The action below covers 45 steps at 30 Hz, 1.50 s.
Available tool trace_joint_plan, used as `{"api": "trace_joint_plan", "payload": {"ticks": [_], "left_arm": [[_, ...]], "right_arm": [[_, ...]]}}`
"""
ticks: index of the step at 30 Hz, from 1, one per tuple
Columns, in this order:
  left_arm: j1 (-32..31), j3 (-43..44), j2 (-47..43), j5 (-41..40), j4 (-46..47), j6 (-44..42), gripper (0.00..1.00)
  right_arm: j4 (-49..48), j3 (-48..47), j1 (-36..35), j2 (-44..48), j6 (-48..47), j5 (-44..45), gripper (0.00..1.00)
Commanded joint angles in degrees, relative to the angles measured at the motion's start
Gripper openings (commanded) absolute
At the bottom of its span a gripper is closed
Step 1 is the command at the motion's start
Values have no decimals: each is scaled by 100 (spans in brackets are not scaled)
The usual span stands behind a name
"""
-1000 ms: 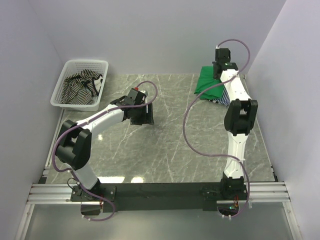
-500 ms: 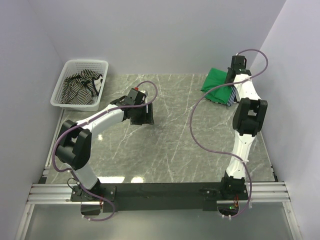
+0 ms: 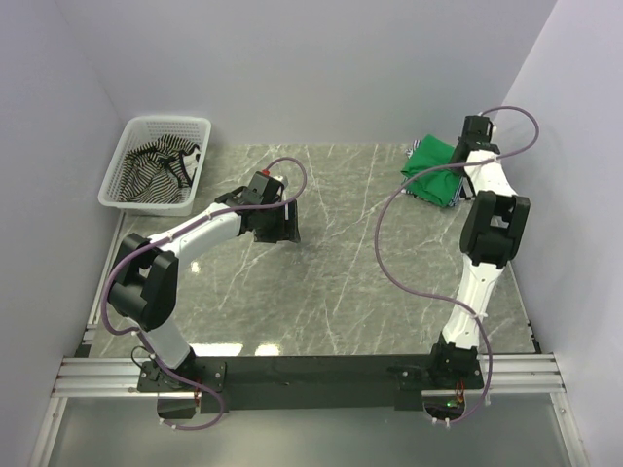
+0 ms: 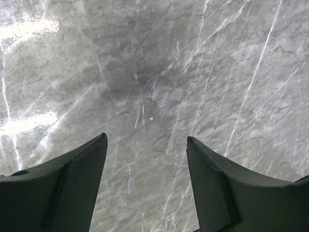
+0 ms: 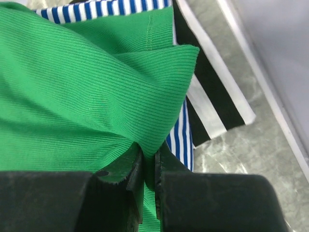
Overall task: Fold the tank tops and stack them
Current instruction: Neatly place the folded tank top to the corner
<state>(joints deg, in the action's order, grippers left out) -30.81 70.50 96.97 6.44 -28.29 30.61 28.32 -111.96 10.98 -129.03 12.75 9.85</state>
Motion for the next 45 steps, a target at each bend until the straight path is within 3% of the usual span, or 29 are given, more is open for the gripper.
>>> {"api": "trace_joint_plan", "payload": {"ticks": [1, 6, 9, 10, 15, 22, 29, 37, 45], "left_arm": [[13, -1, -161, 77, 131, -90, 72], [13, -10, -187, 77, 140, -90, 72], [13, -10, -178, 86, 140, -90, 72], [13, -10, -178, 86, 140, -90, 72], [13, -19, -196, 112, 149, -82, 73], [13, 8, -205, 121, 158, -82, 73], [13, -10, -222, 130, 140, -90, 73], [13, -1, -284, 121, 149, -99, 73], [13, 16, -354, 33, 122, -99, 73]], "right_arm": [[-362, 52, 167, 686, 253, 280, 0], [-336, 35, 255, 652, 368, 255, 0], [-256, 25, 246, 634, 412, 237, 23], [-335, 78, 246, 669, 438, 237, 38], [-301, 271, 238, 905, 509, 272, 57], [-178, 667, -183, 1433, 579, 596, 58], [200, 167, -1071, 724, 649, 923, 57], [174, 78, -1572, 186, 852, 439, 56], [16, 131, -1547, 63, 826, -148, 56]]}}
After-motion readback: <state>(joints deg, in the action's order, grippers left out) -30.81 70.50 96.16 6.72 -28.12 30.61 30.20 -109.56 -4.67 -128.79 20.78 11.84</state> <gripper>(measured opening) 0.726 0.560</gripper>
